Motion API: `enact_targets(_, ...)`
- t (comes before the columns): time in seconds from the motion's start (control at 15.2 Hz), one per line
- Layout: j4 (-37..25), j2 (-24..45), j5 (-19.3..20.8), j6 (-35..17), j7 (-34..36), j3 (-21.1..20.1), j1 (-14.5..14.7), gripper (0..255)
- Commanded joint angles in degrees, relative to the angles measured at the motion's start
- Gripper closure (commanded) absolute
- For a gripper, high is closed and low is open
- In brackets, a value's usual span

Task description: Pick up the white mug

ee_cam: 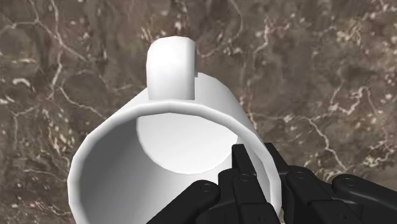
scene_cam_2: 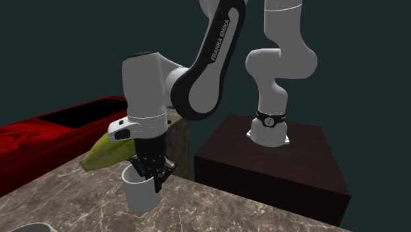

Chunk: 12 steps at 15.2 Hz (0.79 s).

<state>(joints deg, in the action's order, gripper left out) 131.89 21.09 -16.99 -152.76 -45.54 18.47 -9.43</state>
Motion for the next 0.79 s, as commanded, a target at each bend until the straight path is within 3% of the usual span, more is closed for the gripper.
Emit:
enact_targets(0.0, 0.1, -0.7, 0.5, 0.6, 0.4, 0.4, 0.2, 255)
enact_targets(0.73, 0.3, -8.5, 6.6, 7.6, 4.8, 3.8, 2.6, 255)
